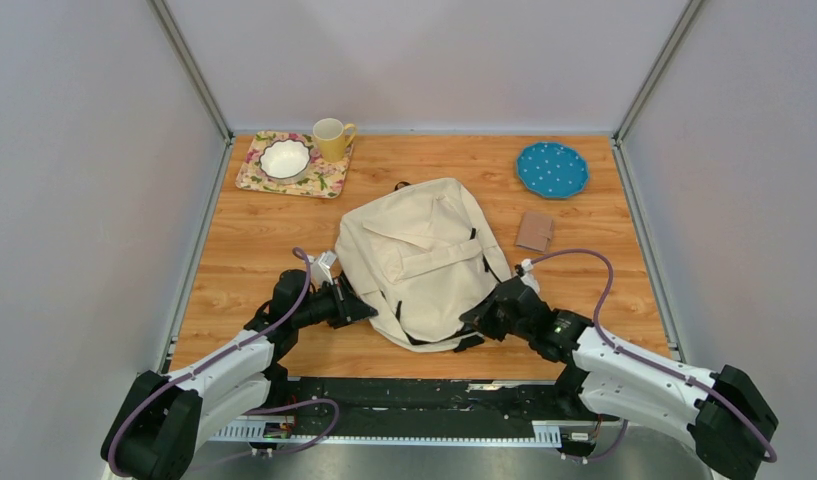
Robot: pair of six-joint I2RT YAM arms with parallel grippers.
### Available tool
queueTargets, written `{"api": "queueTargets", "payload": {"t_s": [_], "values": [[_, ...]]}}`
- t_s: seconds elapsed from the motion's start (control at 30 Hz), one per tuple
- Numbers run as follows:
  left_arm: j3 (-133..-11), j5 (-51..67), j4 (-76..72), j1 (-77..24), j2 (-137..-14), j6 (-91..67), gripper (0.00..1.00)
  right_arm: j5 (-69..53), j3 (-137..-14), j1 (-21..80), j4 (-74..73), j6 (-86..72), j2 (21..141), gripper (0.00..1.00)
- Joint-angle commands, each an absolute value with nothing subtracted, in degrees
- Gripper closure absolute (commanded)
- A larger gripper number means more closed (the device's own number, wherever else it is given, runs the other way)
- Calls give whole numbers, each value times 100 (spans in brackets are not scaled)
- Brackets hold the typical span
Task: Pack the student bag
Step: Adjust the student bag at the center of the board.
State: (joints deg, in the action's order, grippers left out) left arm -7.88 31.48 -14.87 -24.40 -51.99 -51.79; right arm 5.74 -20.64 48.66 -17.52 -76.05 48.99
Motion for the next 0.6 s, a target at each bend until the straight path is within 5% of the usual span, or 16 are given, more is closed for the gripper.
{"api": "queueTargets", "payload": {"t_s": [0.0, 0.3, 0.57], "values": [[-774, 3401, -1846, -2470, -5194, -5256, 89, 1160, -2189, 4834, -1399, -7602, 5246, 97], [-721, 3463, -1933, -2470, -5186, -5309, 89, 1072, -1723, 4834, -1396, -7638, 5231, 93], [-686, 3594, -2065, -2461, -5159, -5379, 89, 1240, -1424, 4834, -2346, -7340, 4203, 54]]}}
